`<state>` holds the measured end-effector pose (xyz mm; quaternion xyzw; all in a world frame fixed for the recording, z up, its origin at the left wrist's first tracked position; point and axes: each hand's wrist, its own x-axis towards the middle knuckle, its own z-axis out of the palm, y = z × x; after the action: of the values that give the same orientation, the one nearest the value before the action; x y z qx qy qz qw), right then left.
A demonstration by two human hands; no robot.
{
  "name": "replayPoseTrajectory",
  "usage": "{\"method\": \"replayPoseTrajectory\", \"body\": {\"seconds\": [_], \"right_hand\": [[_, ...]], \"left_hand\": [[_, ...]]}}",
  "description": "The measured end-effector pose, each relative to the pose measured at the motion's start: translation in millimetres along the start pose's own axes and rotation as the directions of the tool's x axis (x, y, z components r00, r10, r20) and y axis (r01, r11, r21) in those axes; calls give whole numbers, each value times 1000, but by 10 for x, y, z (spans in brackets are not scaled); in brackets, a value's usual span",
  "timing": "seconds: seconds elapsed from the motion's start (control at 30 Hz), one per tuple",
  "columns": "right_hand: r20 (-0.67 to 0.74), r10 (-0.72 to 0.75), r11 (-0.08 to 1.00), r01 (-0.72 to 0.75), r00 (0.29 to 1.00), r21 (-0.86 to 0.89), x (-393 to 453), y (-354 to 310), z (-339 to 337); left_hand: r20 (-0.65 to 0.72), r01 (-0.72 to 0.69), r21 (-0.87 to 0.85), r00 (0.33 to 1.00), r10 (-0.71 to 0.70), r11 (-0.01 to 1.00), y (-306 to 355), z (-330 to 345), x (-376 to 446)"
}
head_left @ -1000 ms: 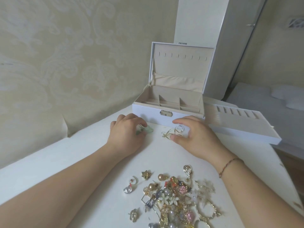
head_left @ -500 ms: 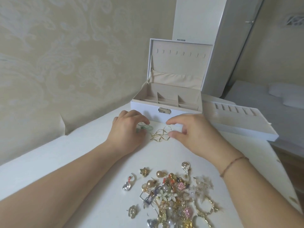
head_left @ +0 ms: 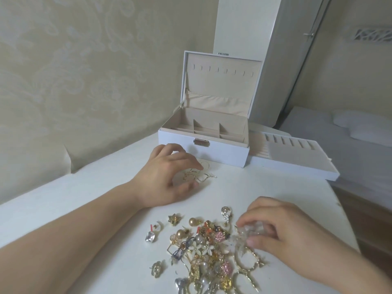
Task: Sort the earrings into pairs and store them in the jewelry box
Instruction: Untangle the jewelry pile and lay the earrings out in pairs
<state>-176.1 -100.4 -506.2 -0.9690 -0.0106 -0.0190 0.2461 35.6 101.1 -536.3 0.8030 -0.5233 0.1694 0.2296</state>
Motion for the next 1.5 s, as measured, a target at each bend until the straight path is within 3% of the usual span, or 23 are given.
{"method": "replayPoseTrajectory", "body": {"seconds": [0.2, 0.3, 0.4, 0.5, 0.67, 0.77, 0.87, 0.93, 0.97, 1.03, 1.1, 1.17, 1.37, 1.5], "right_hand": [[-79, 28, 952, -2, 996, 308, -93, 74, 1], [-34, 37, 791, -9, 999, 612, -90, 92, -88], [-140, 47, 658, 75, 989, 749, 4, 52, -207], [-263, 127, 723, 92, 956, 685, 328, 67, -289], [-355, 208, 925, -65, 911, 374, 846, 311, -28], [-405, 188, 955, -71, 895, 286, 880, 352, 123], [-475, 178, 950, -25, 862, 312, 839, 340, 134], [-510, 95, 970, 37, 855, 242, 752, 310, 48], [-477, 20, 962, 113, 879, 249, 682, 285, -4], [-272, -154, 877, 258, 950, 405, 498, 203, -85], [-7, -274, 849, 245, 962, 468, 363, 155, -107], [167, -294, 880, 198, 941, 431, 316, 144, -90], [253, -270, 924, 177, 929, 338, 338, 73, -52], [236, -284, 902, 174, 929, 396, 338, 77, -39]], "left_hand": [[-13, 41, -17, 999, -41, 999, -34, 27, -6], [-17, 59, -35, 998, -60, 998, -42, 28, -1], [-24, 68, -47, 997, -69, 997, -47, 32, -2], [-33, 77, -44, 996, -78, 996, -56, 32, -3], [0, 18, -14, 1000, -18, 1000, -26, 24, -9], [-26, 4, 2, 1000, -4, 1000, -21, 31, 2], [-39, 18, 0, 999, -18, 1000, -30, 43, 8], [-11, 25, 22, 1000, -25, 999, -38, 50, 5], [17, 26, 49, 999, -27, 998, -41, 55, 2], [73, 35, 92, 996, -42, 995, -33, 60, 4], [82, 38, 100, 996, -46, 994, -23, 59, 2], [59, 31, 90, 998, -37, 995, -27, 65, -9], [19, 25, 76, 999, -27, 997, -62, 82, -4], [25, 38, 54, 999, -39, 998, -58, 70, 0]]}}
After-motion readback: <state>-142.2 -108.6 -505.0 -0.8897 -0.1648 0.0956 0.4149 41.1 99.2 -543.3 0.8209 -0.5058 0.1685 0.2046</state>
